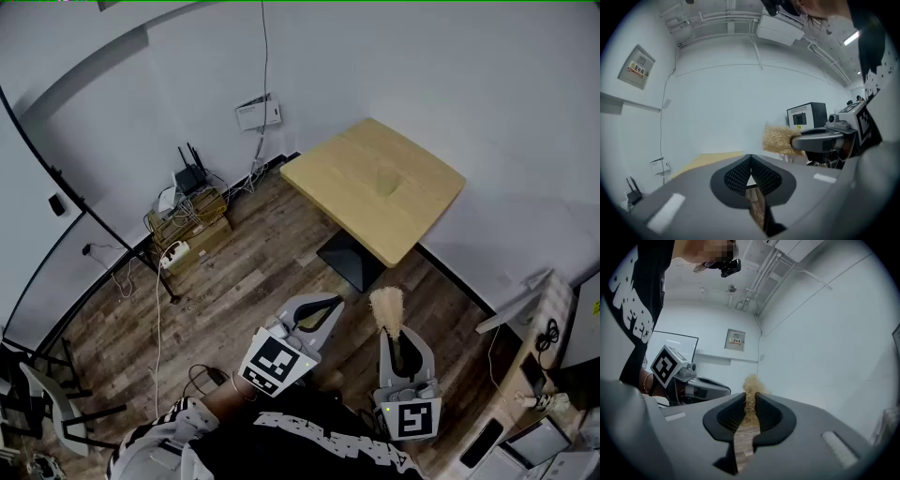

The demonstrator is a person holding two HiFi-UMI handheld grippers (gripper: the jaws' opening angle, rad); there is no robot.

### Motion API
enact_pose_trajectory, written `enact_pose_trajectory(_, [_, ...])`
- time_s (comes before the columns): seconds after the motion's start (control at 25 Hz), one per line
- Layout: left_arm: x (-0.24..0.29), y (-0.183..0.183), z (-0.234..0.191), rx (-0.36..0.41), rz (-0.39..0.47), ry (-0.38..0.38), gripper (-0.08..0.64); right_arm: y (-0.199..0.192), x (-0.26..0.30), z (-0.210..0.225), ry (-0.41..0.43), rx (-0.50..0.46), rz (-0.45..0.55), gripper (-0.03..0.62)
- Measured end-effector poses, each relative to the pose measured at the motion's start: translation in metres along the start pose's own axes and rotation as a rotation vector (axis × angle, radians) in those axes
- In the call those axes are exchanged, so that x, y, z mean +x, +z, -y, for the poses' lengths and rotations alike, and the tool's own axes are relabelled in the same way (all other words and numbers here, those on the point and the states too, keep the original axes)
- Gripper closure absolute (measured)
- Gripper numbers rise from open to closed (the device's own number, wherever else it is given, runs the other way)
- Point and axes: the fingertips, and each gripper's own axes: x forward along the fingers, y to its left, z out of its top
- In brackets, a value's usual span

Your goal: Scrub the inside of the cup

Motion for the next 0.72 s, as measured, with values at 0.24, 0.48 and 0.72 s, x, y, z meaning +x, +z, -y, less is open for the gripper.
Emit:
enact_pose_trajectory(0.24, [0.000,0.003,0.015,-0.001,0.005,-0.006,0.557,-0.002,-0.018,0.006,-0.007,0.039,0.012,0.522])
enact_pose_trajectory(0.48, [-0.001,0.002,0.037,0.004,-0.007,-0.021,0.557,-0.007,-0.041,0.016,-0.037,0.079,0.020,0.520])
enact_pose_trajectory(0.72, [0.002,0.000,0.052,0.015,-0.012,-0.031,0.557,-0.016,-0.057,0.028,-0.068,0.114,0.014,0.518])
